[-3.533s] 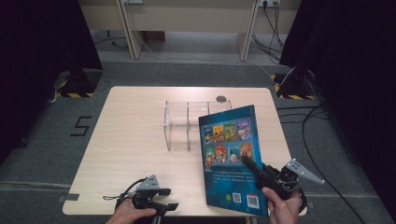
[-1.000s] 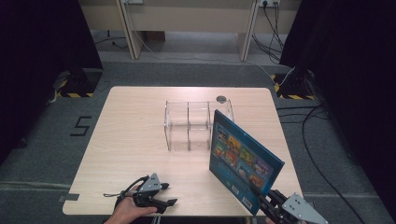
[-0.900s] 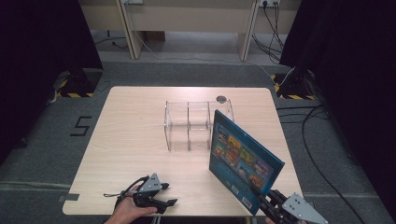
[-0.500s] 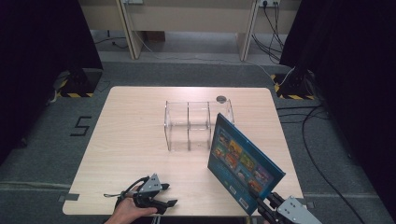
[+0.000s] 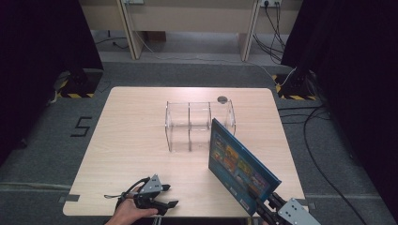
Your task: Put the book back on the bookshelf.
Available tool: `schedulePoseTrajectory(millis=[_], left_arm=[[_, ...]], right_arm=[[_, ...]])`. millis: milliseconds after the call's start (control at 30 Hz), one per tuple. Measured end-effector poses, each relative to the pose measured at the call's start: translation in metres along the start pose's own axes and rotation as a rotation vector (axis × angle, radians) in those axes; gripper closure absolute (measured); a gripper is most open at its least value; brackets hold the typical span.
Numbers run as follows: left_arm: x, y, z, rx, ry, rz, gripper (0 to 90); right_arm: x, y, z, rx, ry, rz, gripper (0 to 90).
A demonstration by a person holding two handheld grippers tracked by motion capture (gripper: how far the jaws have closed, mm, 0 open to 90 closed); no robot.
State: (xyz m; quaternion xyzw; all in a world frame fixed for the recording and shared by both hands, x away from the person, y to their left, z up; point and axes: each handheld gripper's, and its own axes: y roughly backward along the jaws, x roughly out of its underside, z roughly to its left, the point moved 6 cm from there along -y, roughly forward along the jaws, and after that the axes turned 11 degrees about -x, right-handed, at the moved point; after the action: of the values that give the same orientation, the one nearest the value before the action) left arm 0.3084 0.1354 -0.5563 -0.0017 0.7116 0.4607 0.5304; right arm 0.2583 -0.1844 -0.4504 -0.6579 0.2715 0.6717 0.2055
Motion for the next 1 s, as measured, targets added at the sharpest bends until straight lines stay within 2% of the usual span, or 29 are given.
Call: schedulePoseTrajectory(millis=[233,267,467,567,767,900,967,1000], left_arm=[[0.0,0.0,0.0,0.0,0.0,-0.001,31.8],[0.0,0.0,0.0,0.0,-0.002,0.0,31.7],[0.0,0.0,0.0,0.001,-0.003,-0.001,31.6],[0.0,0.0,0.0,0.001,-0.003,-0.001,31.6],[0.0,0.0,0.0,0.001,-0.004,0.0,31.6],[0.0,0.0,0.0,0.002,-0.003,-0.001,31.6],[0.0,0.0,0.0,0.002,-0.003,-0.001,31.6],[0.0,0.0,0.0,0.003,-0.001,-0.002,31.6]], right_arm=[[-0.007,-0.012,-0.002,-0.01,-0.023,-0.045,77.9],[-0.008,-0.017,-0.002,-0.033,-0.036,-0.067,77.1],[-0.013,-0.029,0.0,-0.048,-0.018,-0.083,77.0],[-0.013,-0.032,0.0,-0.047,-0.023,-0.09,76.9],[-0.015,-0.036,0.0,-0.052,-0.06,-0.101,79.3],[-0.022,-0.04,-0.006,-0.05,-0.1,-0.114,80.4],[-0.024,-0.041,-0.008,-0.051,-0.098,-0.115,80.8],[-0.029,-0.044,-0.012,-0.049,-0.119,-0.128,81.4]])
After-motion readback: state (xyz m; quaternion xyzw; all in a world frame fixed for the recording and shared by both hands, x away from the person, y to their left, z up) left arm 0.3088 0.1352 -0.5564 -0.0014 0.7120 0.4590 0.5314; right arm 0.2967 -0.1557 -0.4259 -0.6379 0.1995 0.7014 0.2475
